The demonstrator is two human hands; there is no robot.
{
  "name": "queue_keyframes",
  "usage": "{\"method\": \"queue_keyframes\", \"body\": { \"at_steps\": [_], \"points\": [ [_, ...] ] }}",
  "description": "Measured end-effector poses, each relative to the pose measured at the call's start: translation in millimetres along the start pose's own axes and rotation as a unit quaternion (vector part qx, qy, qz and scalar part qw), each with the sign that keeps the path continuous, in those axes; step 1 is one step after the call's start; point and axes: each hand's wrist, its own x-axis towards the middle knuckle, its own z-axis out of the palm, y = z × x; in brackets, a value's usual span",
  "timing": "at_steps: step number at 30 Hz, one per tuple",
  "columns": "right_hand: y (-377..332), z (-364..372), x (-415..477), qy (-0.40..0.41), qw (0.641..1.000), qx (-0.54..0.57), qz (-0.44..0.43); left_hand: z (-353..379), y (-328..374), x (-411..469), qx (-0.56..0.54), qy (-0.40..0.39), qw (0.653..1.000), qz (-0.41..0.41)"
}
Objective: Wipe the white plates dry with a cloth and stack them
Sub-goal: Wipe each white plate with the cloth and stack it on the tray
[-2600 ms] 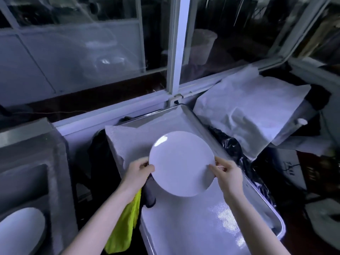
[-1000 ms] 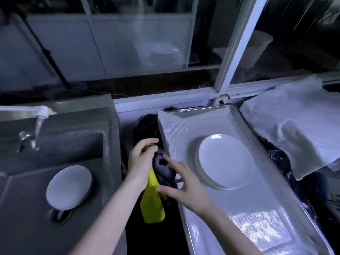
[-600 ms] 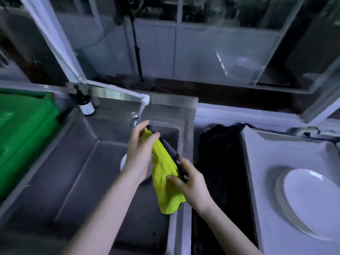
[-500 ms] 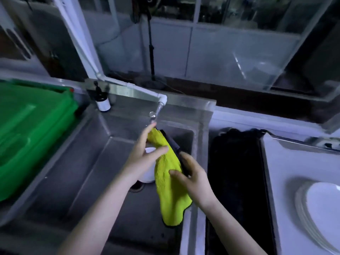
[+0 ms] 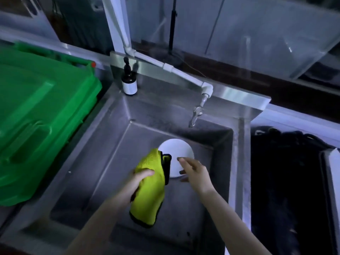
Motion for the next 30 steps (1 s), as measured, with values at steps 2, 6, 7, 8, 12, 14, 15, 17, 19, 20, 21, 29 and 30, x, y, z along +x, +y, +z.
{"method": "queue_keyframes", "body": {
  "at_steps": [2,6,7,8,12,14,15,17,19,20,21,29,30],
  "points": [
    [14.2,-6.0,17.0,0.025,0.998,-0.023,0.046,-2.5,11.2,8.1,0.059,-0.008,0.997,-0.058],
    [39.5,-14.1,58.6,0.052,0.986,-0.053,0.148,-21.0,15.8,50.7,0.170,0.029,0.984,0.045],
    [46.5,-13.7,71.8,0.055,0.983,-0.064,0.160,-25.7,14.1,62.5,0.167,0.048,0.984,0.043],
    [53.1,-12.7,84.7,0.058,0.981,-0.073,0.168,-30.6,8.2,75.2,0.163,0.047,0.985,0.029],
    [84.1,-6.9,138.4,0.063,0.974,-0.121,0.179,-12.1,13.1,134.6,0.208,0.066,0.976,0.008],
    [101.5,-5.1,162.3,0.065,0.969,-0.146,0.190,-6.4,11.1,165.3,0.236,0.080,0.968,-0.006],
    [110.9,-4.2,172.0,0.066,0.965,-0.157,0.198,-3.9,8.9,178.9,0.250,0.067,0.966,-0.013],
    [129.8,-2.3,187.9,0.066,0.958,-0.180,0.214,2.5,6.7,201.5,0.279,0.027,0.960,-0.012],
    [145.1,-0.6,199.7,0.067,0.953,-0.181,0.232,4.2,3.2,221.8,0.311,0.012,0.950,0.000],
    [151.5,0.3,203.8,0.073,0.953,-0.167,0.244,4.3,0.7,229.6,0.313,0.007,0.950,0.003],
    [156.5,1.2,206.8,0.080,0.953,-0.148,0.253,3.8,-2.3,235.8,0.309,0.004,0.951,0.007],
    [176.3,13.7,215.6,0.189,0.945,-0.029,0.265,2.1,-21.2,243.3,0.244,-0.010,0.970,0.005],
    [177.1,14.1,216.2,0.195,0.942,0.000,0.275,2.2,-22.6,244.1,0.232,-0.014,0.973,0.003]
  ]
}}
